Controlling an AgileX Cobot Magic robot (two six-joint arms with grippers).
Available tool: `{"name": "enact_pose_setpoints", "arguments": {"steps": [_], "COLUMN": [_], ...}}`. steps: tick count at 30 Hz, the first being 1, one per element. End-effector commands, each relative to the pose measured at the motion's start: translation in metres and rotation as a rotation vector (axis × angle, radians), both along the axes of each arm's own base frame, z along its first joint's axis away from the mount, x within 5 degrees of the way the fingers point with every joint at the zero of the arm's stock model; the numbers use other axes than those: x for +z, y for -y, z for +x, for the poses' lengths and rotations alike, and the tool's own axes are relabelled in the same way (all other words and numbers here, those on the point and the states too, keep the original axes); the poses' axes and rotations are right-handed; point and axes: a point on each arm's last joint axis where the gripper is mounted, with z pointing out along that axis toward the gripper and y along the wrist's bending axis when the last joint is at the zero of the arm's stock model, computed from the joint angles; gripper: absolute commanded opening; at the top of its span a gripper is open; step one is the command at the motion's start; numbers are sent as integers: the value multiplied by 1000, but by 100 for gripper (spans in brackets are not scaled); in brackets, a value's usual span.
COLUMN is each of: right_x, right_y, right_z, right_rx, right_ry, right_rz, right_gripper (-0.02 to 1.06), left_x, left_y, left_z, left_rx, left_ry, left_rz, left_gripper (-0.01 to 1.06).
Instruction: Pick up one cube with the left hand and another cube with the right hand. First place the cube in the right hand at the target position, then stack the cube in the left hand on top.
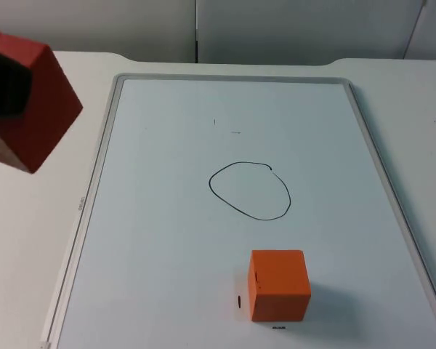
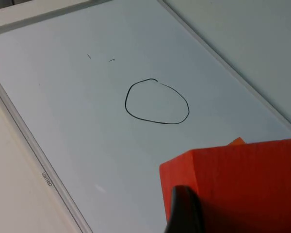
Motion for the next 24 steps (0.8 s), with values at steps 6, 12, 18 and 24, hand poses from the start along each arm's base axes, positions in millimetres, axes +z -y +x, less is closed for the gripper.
{"name": "enact_pose_setpoints", "arguments": {"steps": [6, 12, 18, 24], "right_x": [10, 24, 43, 23], "right_y": [-17, -20, -49, -109], "right_z": [68, 111, 160, 185], "right_rx": [262, 294, 456, 678], "right_ry": [-53, -131, -140, -142], "right_rz": [-14, -22, -133, -335], "right_gripper": [103, 97, 96, 95], "left_x": [4, 3, 3, 4], "left_y": [-10, -11, -11, -11], "left_z": [-12, -12, -12, -12], "left_rx": [-13, -14, -14, -13], "left_ry": [53, 54, 54, 57], "left_rz": [59, 64, 64, 62], "left_gripper": [22, 22, 22, 22]}}
